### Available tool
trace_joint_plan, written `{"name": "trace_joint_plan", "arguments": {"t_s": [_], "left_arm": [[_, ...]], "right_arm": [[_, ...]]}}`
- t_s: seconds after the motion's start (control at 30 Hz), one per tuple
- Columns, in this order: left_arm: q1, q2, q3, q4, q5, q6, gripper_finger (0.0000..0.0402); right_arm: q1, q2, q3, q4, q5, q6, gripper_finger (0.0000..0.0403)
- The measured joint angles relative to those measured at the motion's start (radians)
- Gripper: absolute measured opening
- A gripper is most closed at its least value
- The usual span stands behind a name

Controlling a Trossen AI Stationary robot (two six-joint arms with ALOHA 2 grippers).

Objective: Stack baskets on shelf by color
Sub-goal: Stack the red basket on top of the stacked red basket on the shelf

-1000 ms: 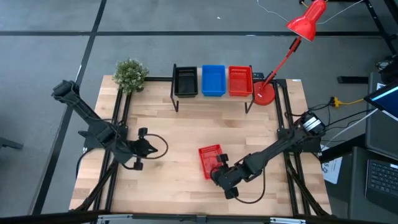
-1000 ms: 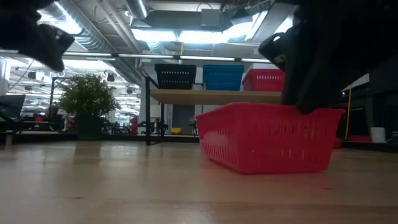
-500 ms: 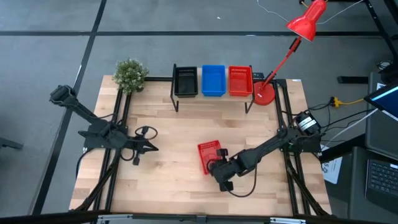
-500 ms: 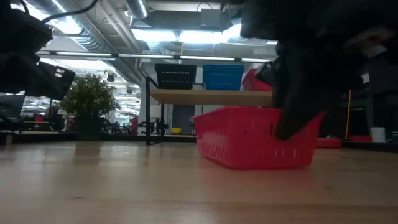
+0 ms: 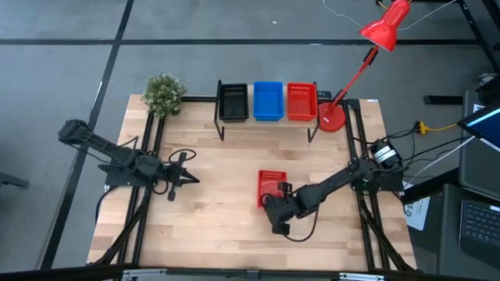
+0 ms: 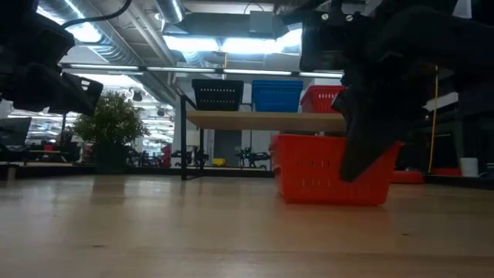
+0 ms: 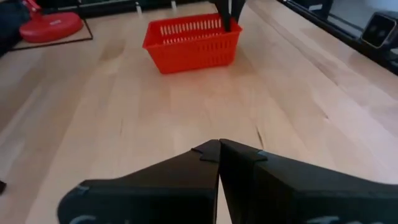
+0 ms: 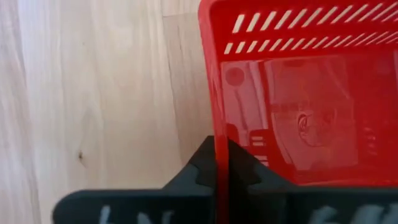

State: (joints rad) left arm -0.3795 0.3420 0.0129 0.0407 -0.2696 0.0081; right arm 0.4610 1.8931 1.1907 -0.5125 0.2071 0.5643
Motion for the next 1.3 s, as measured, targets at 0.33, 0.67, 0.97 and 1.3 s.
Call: {"name": "trace_joint_plan", "arguments": {"t_s": [0.33,0.67,0.97,1.3], "left_arm": [[0.003,-0.102,0.052,-0.17,-0.038,-0.027,0.0],[0.003,-0.25,0.048,-0.152,-0.044,0.018,0.0],[0.003,-0.34,0.039,-0.118,-0.039,0.029,0.0],[0.003,-0.34,-0.002,0.002,0.022,0.099,0.0]], "right_arm": [[0.03,-0.005,0.361,-0.462,0.099,-0.028,0.0001],[0.002,-0.008,0.857,-0.95,0.276,-0.051,0.0],[-0.189,-0.037,0.983,-1.057,0.315,-0.314,0.0],[-0.505,-0.171,0.977,-1.06,0.205,-0.669,0.0]]}}
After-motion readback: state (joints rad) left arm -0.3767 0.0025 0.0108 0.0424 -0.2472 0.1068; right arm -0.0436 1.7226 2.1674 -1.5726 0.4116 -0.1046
